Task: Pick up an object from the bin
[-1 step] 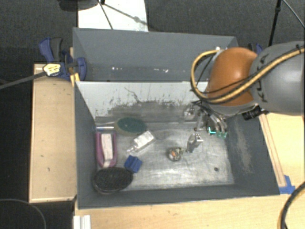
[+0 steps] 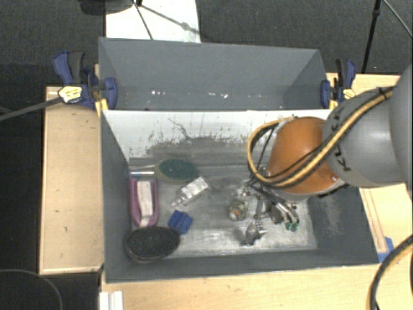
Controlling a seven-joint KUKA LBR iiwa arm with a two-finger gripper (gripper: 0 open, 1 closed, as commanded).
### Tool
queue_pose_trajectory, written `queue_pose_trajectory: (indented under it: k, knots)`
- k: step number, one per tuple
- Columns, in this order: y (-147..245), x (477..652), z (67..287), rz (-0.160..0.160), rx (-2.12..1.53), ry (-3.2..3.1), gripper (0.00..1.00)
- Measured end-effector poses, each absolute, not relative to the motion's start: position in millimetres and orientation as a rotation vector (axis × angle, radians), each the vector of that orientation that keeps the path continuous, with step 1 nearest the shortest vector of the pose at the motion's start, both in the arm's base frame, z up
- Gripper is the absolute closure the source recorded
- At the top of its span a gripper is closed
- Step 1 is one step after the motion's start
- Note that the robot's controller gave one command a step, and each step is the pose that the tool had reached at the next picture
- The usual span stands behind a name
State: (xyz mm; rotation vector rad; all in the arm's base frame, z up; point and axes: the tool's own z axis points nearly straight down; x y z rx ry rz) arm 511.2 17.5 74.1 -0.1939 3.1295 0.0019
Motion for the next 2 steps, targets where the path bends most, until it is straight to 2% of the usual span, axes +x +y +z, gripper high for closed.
queue_pose_trajectory:
  k: [1, 2]
  knots:
    - [17, 514.3, 77, 0.001, -0.191, 3.123, 1.00]
    - [12, 527.7, 248, -0.001, -0.230, 3.121, 1.00]
